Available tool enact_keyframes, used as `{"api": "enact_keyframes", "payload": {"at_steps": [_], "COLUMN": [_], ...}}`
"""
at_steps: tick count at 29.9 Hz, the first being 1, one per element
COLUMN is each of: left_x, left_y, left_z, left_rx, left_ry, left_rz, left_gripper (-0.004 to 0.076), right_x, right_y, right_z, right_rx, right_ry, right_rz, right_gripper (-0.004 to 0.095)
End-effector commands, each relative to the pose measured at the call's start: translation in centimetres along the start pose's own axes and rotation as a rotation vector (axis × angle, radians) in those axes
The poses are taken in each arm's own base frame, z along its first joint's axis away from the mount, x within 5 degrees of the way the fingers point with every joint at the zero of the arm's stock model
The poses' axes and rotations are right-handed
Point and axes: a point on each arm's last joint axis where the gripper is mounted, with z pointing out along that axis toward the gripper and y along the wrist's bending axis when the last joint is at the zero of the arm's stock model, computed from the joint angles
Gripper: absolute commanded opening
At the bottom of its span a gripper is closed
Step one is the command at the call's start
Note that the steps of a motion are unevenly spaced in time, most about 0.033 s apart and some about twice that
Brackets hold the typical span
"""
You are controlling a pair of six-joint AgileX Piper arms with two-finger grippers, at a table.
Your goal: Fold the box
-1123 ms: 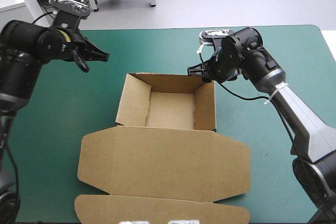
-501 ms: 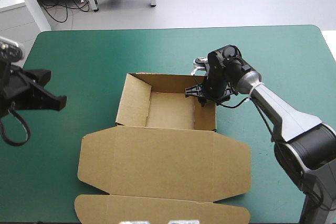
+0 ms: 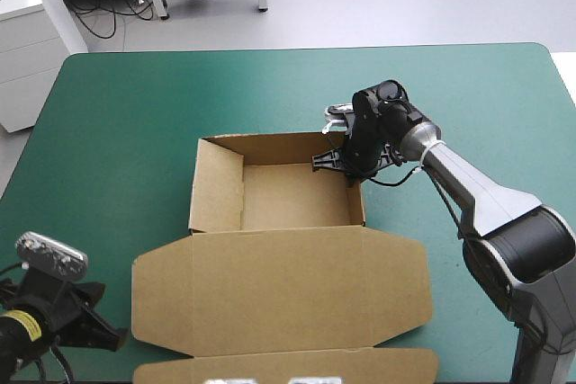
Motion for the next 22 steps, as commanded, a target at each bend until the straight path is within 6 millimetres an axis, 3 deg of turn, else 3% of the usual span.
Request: {"api": "enact_keyframes", "payload": {"at_steps": [1,5,12,17,22], "left_x": [2.5,5.1,5.9,5.9,5.9], "left_y": [-0.6,-0.8,-0.8,-0.8,-0.8], "left_z": [1.4,3.1,2.7,2.7,2.7], "left_rx": [0.044,0.047,0.037,0.037,0.037], "left_ry": [0.013,0.035,-0.025,-0.026,-0.026], "left_rz": [-0.026,-0.026,-0.024,-0.024,-0.024], "left_gripper": [-0.0009,-0.0009,-0.0009,-0.0009,-0.0009], "right_x": [0.3,0.2,0.4,2.2,5.4], "right_y": [-0.4,-1.6,-8.2,-16.4,-25.1], "right_z": [-3.0,-3.9,-8.9,-13.4,-15.9], "right_rx": [0.015,0.021,0.07,0.225,0.359], "right_ry": [-0.052,-0.076,-0.201,-0.303,-0.316], "right_rz": [-0.016,0.014,0.13,0.258,0.438], "right_gripper": [-0.002,-0.002,-0.002,-0.002,-0.002]}}
